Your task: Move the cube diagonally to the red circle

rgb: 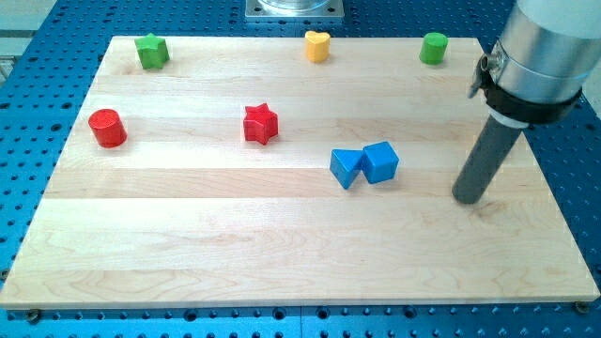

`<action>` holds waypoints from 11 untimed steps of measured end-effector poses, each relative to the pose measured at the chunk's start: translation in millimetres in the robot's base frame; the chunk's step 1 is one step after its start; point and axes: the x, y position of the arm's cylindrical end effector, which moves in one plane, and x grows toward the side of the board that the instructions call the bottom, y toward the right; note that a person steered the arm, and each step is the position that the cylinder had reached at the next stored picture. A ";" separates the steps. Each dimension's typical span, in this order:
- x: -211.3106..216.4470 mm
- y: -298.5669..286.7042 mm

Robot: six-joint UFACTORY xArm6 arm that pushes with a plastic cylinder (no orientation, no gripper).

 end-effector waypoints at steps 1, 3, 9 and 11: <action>-52.4 7.8; -55.5 -79.1; 18.0 -123.9; 20.7 -109.1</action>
